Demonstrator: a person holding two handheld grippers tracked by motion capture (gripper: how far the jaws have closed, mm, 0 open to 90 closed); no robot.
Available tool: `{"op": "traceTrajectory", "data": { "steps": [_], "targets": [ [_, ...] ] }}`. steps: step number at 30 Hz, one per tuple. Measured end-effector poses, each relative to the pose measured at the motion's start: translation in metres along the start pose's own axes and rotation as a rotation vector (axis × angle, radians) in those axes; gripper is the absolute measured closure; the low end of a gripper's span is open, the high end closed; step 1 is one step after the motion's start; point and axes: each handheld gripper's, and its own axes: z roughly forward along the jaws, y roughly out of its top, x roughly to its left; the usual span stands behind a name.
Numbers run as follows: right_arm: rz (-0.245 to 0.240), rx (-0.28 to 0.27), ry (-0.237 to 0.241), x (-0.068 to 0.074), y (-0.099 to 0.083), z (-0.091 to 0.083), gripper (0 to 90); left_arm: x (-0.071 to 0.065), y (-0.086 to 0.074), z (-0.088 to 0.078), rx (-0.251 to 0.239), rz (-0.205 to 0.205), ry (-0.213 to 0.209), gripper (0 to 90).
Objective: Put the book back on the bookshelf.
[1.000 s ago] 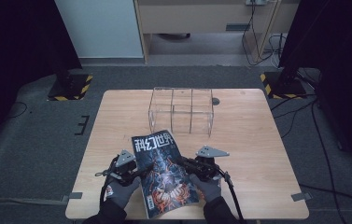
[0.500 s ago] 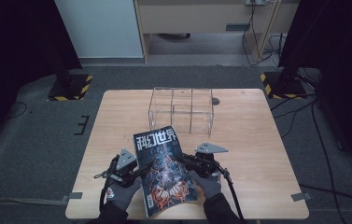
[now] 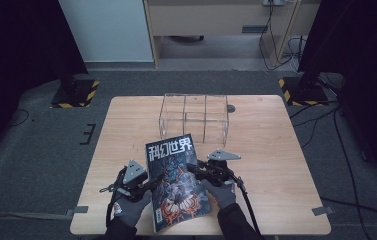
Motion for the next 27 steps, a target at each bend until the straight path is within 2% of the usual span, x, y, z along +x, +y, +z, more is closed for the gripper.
{"op": "traceTrajectory", "data": {
  "steps": [3,5,6,7,9,10,17,20,21,24,25,27],
  "targets": [
    [0.002,0.009,-0.002,-0.002,-0.001,0.003,55.4,-0.001,0.0,-0.001,-0.003,0.006,-0.004,74.6],
    [-0.002,0.006,-0.023,-0.003,-0.001,0.005,50.8,-0.002,0.0,-0.001,-0.005,0.007,-0.007,74.9],
    [-0.002,0.006,-0.023,-0.003,-0.001,0.005,50.8,-0.002,0.001,-0.001,-0.004,0.009,-0.011,74.9],
    [-0.022,-0.013,-0.066,-0.005,-0.001,0.005,50.8,-0.003,0.001,-0.001,-0.005,0.004,-0.019,75.6],
    [-0.004,-0.033,-0.066,-0.007,0.001,0.004,50.9,-0.006,0.0,0.0,-0.001,0.024,-0.016,75.8],
    [-0.004,-0.041,-0.073,-0.008,0.001,0.003,50.9,-0.006,0.0,-0.001,-0.006,0.019,-0.023,76.1],
    [0.003,-0.031,-0.104,-0.012,0.001,0.007,50.2,-0.009,0.003,-0.005,-0.03,0.023,-0.045,79.0],
    [0.009,-0.041,-0.081,-0.013,0.0,0.008,49.0,-0.011,0.004,-0.005,-0.033,0.024,-0.056,79.7],
    [0.024,-0.048,-0.045,-0.014,0.001,0.009,46.9,-0.011,0.004,-0.006,-0.036,0.023,-0.062,80.2],
    [0.042,-0.049,-0.015,-0.015,0.0,0.011,45.8,-0.01,0.005,-0.007,-0.039,0.017,-0.069,80.5],
    [0.061,-0.047,0.018,-0.017,0.0,0.012,45.5,-0.01,0.005,-0.008,-0.045,0.013,-0.075,81.1],
    [0.07,-0.049,0.026,-0.018,0.0,0.013,42.7,-0.01,0.007,-0.01,-0.056,0.007,-0.083,81.6]
  ]
}}
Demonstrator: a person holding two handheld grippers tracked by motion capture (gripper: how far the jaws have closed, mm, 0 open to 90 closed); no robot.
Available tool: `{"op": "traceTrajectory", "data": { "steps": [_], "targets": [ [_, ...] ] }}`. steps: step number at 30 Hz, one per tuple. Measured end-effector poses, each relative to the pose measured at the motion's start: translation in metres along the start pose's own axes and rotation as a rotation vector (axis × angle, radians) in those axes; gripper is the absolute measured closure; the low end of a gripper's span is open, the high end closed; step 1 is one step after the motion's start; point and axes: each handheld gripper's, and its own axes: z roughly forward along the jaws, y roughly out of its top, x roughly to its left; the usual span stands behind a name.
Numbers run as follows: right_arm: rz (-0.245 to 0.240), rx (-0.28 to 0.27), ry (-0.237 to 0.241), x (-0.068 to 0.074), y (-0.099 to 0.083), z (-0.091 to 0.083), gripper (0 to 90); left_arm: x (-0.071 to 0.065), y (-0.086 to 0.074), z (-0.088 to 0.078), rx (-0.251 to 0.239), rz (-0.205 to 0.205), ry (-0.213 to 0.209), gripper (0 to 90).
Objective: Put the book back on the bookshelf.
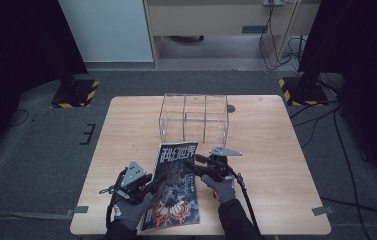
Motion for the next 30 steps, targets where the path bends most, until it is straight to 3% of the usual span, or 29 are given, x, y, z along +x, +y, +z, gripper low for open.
{"op": "traceTrajectory", "data": {
  "steps": [9,15,17,20,26,30],
  "targets": [
    [0.036,-0.079,0.081,-0.003,0.006,-0.006,42.1,-0.003,0.01,-0.005,-0.059,-0.001,-0.041,81.9],
    [0.02,-0.154,0.098,-0.002,0.026,-0.018,42.2,-0.009,0.019,-0.008,-0.142,0.027,-0.076,81.8],
    [-0.007,-0.184,0.094,0.001,0.037,-0.024,42.2,-0.011,0.018,-0.008,-0.161,0.041,-0.089,81.6],
    [-0.034,-0.182,0.081,0.003,0.042,-0.028,42.5,-0.011,0.014,-0.007,-0.145,0.053,-0.079,81.3],
    [-0.053,-0.16,0.059,0.004,0.033,-0.022,43.5,-0.012,0.009,-0.005,-0.117,0.072,-0.059,80.8],
    [-0.054,-0.174,0.064,0.004,0.031,-0.021,45.6,-0.008,0.011,-0.011,-0.133,0.036,-0.063,81.3]
  ]
}}
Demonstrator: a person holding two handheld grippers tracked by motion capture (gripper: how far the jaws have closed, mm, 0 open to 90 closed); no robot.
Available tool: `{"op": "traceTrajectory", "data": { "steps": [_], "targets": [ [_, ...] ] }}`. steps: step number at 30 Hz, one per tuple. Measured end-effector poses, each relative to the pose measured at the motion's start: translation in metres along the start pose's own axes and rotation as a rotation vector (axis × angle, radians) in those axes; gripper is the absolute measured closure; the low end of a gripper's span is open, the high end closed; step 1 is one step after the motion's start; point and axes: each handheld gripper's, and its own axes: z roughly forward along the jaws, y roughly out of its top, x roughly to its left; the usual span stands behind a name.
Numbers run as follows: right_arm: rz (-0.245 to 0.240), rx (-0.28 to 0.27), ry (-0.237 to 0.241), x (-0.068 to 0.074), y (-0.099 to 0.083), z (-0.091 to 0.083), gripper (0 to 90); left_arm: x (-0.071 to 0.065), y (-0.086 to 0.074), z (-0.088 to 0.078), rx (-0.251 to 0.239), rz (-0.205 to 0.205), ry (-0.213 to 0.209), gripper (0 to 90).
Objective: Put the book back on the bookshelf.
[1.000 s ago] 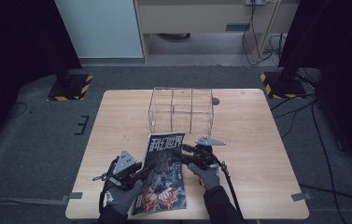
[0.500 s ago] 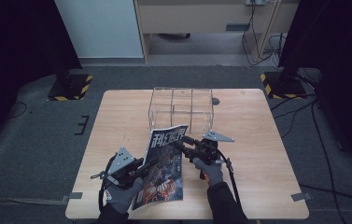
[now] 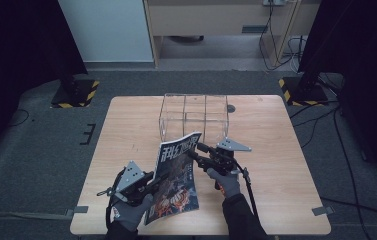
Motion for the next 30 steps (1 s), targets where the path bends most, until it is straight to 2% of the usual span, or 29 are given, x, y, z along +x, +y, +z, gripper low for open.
{"op": "traceTrajectory", "data": {
  "steps": [5,6,7,8,9,10,12,16,20,21,23,24,27,30],
  "targets": [
    [-0.012,-0.012,-0.045,-0.004,0.001,-0.003,48.6,0.004,0.002,-0.003,-0.009,-0.015,0.007,82.0],
    [-0.015,-0.015,-0.067,-0.006,0.0,-0.004,50.1,0.004,0.002,-0.004,-0.01,-0.016,0.006,82.0],
    [-0.008,-0.009,-0.116,-0.011,-0.003,-0.006,52.4,0.005,0.002,-0.004,-0.013,-0.017,0.003,82.0],
    [-0.008,-0.009,-0.116,-0.011,-0.003,-0.006,52.4,0.005,0.002,-0.004,-0.013,-0.017,0.003,81.9],
    [0.0,0.005,-0.165,-0.016,-0.009,-0.007,54.6,0.004,0.003,-0.004,-0.015,-0.013,-0.005,81.9],
    [0.0,0.005,-0.165,-0.016,-0.009,-0.007,54.6,0.004,0.003,-0.004,-0.015,-0.013,-0.005,81.9],
    [0.002,0.062,-0.219,-0.023,-0.018,-0.002,54.7,0.003,0.003,-0.003,-0.018,-0.007,-0.016,81.9],
    [0.009,0.06,-0.188,-0.022,-0.022,0.003,55.1,0.001,0.004,-0.003,-0.018,-0.002,-0.027,81.9],
    [0.001,0.052,-0.151,-0.021,-0.021,0.005,59.5,0.004,0.004,-0.005,-0.027,-0.012,-0.045,81.8],
    [0.018,0.037,-0.117,-0.021,-0.02,0.003,63.5,0.004,0.005,-0.006,-0.035,-0.011,-0.058,81.8],
    [0.024,0.029,-0.108,-0.021,-0.019,0.002,65.0,0.004,0.006,-0.006,-0.037,-0.004,-0.062,81.7],
    [0.035,0.005,-0.09,-0.02,-0.017,0.0,69.3,0.003,0.008,-0.006,-0.047,0.005,-0.069,81.7],
    [0.044,-0.021,-0.075,-0.019,-0.015,-0.002,71.8,0.001,0.009,-0.007,-0.059,0.012,-0.076,81.5],
    [0.031,-0.048,-0.061,-0.018,-0.006,-0.006,74.2,0.001,0.01,-0.008,-0.077,0.02,-0.075,81.1]
  ]
}}
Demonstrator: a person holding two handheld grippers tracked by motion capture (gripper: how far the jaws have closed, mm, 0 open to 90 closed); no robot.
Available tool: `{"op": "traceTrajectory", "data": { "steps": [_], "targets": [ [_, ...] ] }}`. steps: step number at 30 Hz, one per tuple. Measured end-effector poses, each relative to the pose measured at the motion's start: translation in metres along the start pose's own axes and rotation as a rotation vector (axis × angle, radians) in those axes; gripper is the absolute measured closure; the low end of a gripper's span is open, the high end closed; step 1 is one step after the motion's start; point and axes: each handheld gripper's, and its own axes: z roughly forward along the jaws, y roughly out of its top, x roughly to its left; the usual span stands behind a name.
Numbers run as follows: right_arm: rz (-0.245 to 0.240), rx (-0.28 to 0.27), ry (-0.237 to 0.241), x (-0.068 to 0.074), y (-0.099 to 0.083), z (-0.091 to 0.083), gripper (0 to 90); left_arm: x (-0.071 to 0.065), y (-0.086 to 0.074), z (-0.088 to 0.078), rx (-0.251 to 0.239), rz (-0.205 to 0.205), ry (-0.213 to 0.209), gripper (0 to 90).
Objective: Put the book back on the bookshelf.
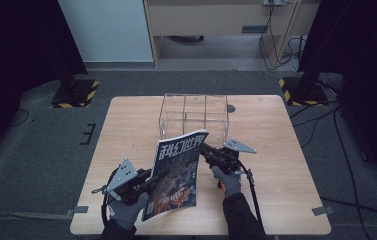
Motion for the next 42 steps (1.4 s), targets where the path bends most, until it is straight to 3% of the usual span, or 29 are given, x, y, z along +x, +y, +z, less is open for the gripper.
{"op": "traceTrajectory", "data": {
  "steps": [2,7,13,22,27,31,33,39,42],
  "targets": [
    [-0.006,-0.026,0.009,0.002,0.008,-0.003,74.9,0.001,-0.002,0.001,0.01,0.004,0.014,80.5],
    [-0.031,-0.028,0.014,0.005,0.012,-0.005,75.2,0.002,-0.006,0.003,0.04,0.014,0.048,79.9],
    [-0.041,-0.021,0.018,0.006,0.012,-0.006,74.8,0.001,-0.007,0.004,0.052,0.039,0.063,79.0],
    [-0.048,-0.023,0.033,0.006,0.012,-0.01,75.7,0.003,-0.01,0.007,0.063,0.042,0.077,76.1],
    [-0.049,-0.027,0.038,0.007,0.011,-0.009,76.8,0.001,-0.009,0.009,0.087,0.056,0.119,80.5],
    [-0.039,-0.044,0.05,0.009,0.014,-0.009,77.6,0.001,-0.006,0.007,0.069,0.042,0.104,81.1],
    [-0.032,-0.064,0.055,0.012,0.019,-0.008,79.9,-0.001,-0.005,0.007,0.048,0.061,0.091,81.1],
    [-0.067,-0.093,0.055,0.02,0.043,-0.011,80.0,0.0,-0.007,0.007,0.013,0.061,0.079,81.0],
    [-0.077,-0.088,0.052,0.021,0.043,-0.011,79.4,0.001,-0.01,0.006,0.011,0.047,0.065,76.5]
  ]
}}
